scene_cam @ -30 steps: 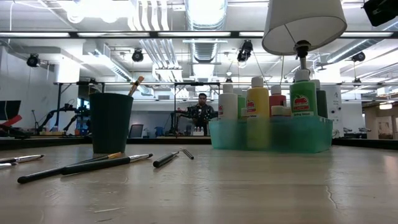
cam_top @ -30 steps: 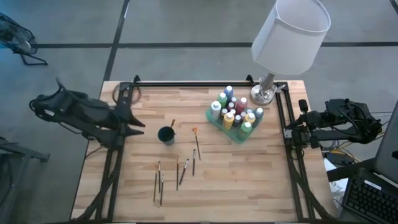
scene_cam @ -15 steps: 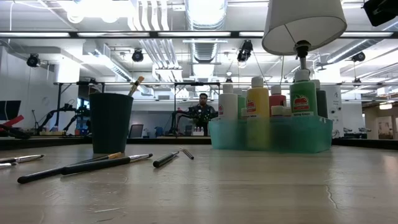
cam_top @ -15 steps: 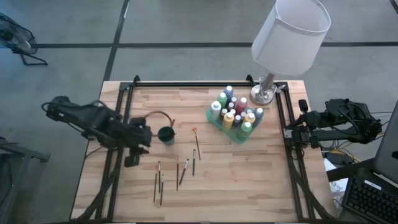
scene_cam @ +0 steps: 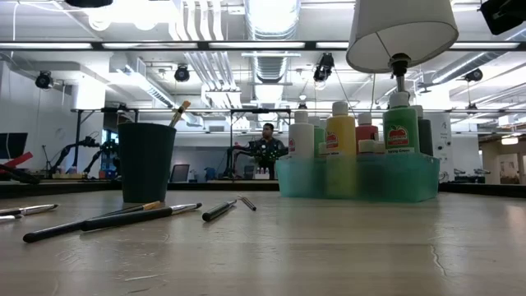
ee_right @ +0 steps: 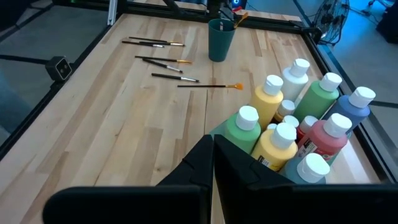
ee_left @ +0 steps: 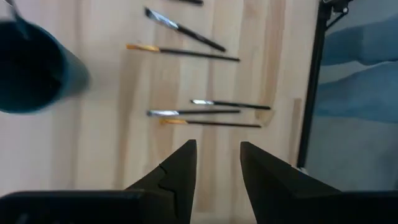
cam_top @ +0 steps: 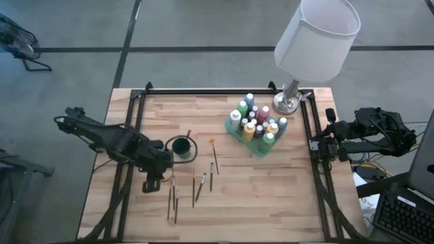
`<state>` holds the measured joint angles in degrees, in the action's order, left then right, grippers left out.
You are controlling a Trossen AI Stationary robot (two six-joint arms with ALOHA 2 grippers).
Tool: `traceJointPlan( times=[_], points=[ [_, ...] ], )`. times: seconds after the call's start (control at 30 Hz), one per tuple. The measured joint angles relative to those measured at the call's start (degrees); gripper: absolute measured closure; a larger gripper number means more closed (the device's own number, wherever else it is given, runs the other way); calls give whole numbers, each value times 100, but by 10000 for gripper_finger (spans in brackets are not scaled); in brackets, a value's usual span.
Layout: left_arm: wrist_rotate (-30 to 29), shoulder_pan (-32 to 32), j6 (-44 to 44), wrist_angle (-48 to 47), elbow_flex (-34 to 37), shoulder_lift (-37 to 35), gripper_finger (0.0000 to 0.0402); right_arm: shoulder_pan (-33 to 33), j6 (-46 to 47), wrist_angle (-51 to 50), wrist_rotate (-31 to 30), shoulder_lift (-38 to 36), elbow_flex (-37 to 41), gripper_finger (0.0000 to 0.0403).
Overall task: Pick & Place Paint Supplies
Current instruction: Put the silver paint brush into the green cup
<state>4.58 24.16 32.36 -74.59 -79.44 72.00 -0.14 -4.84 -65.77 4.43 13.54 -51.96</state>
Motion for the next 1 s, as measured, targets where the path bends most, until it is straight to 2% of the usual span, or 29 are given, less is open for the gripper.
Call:
traceJointPlan(
  times=[0.2, 0.53, 0.77, 1.0],
  points=[
    [289, 4, 429, 13, 0, 206, 277, 1, 2, 0, 1, 1, 0, 394],
    [74, 33, 1582, 213, 2, 204, 289, -1, -6, 2, -1, 0, 0, 394],
    [-54, 39, 1637, 236, 22, 204, 308, -1, -9, -1, -1, 0, 2, 394],
    [33, 39, 1708, 783, 418, 200, 312, 0, -4, 2, -1, 0, 0, 394]
  ],
)
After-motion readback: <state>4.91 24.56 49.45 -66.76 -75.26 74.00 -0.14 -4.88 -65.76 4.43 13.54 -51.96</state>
